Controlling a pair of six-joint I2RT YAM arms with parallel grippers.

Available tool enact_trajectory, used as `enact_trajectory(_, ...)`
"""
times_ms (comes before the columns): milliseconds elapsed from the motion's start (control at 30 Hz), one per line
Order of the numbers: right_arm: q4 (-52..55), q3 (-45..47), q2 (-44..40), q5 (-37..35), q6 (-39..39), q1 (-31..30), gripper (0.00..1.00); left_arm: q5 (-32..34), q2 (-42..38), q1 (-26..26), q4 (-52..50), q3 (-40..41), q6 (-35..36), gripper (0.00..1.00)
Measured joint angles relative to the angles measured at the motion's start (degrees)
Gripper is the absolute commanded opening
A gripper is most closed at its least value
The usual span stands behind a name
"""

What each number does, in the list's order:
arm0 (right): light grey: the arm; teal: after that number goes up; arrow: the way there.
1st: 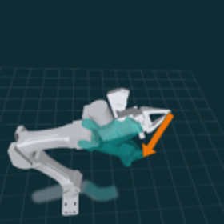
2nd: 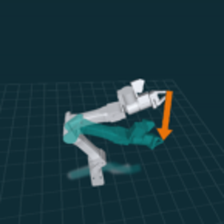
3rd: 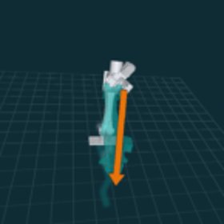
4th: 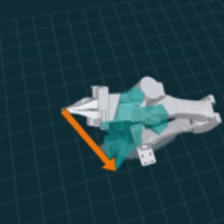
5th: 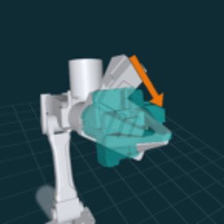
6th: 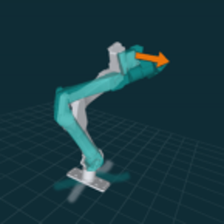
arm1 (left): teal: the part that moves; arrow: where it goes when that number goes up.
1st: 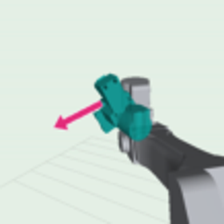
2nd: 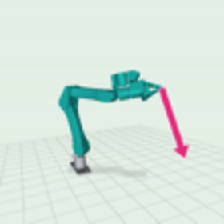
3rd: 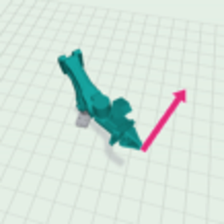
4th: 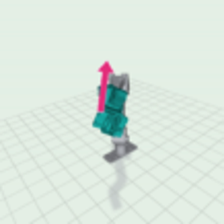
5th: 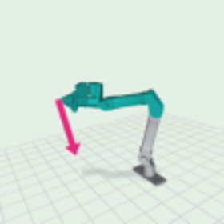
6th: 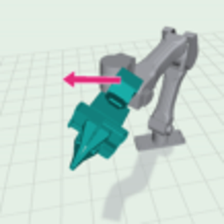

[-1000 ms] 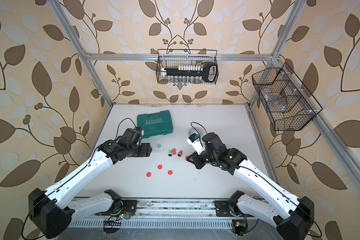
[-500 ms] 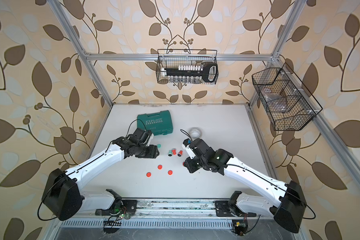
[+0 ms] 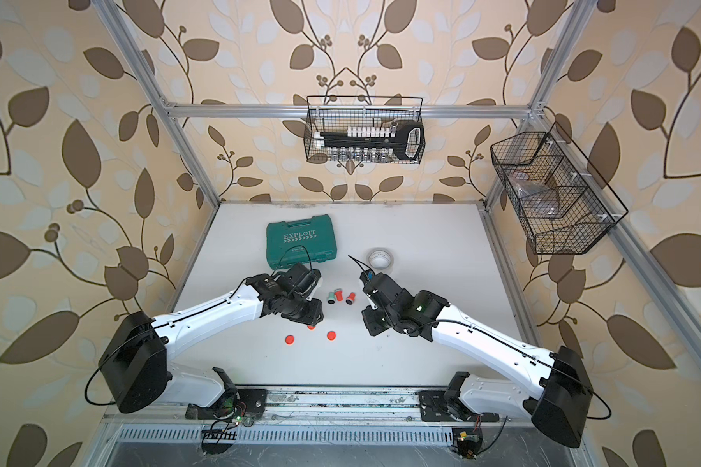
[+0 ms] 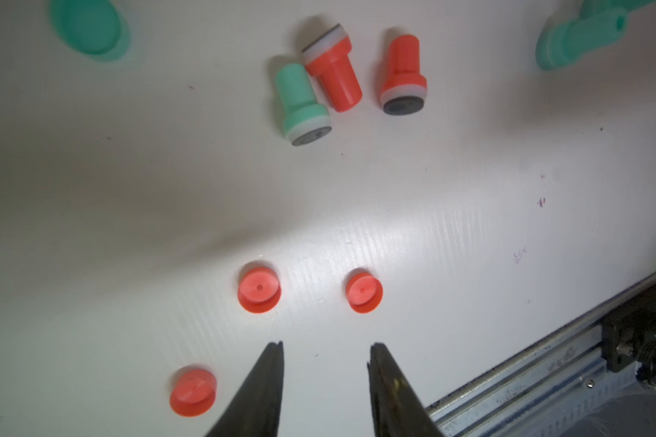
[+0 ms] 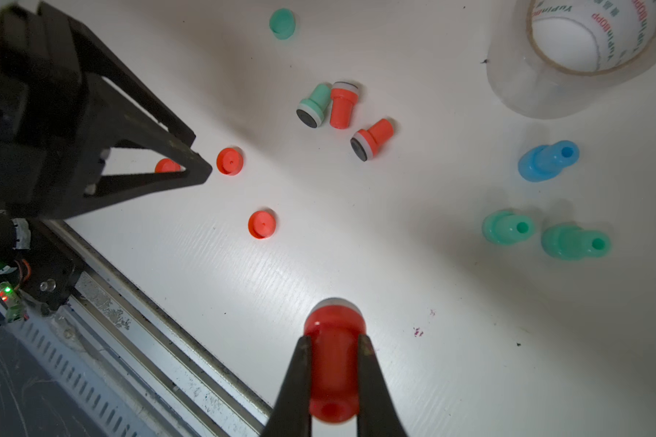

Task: Close the stamp cap
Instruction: Move the cover to the center of the board.

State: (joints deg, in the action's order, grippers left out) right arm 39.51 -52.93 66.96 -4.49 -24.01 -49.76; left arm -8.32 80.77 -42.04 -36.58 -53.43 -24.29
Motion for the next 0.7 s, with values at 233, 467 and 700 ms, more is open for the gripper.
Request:
enact_trajectory(233,0.09,0.24,-2.51,-1.38,-0.02,1.49,0.00,2.25,6.95,-7.34,-2.23,-3.48,-3.08,0.27)
enact_trajectory(467,0.44,1.90,-5.86,-1.75,0.00,3.21,0.00,4.33,10.95,-8.63,-3.52,-6.47,-4.87,0.19)
enact_trajectory(700,0.79,3.28,-8.00,-1.77,0.02,4.20,0.00,4.33,14.34,-9.60,-4.20,-8.02,-6.14,0.15)
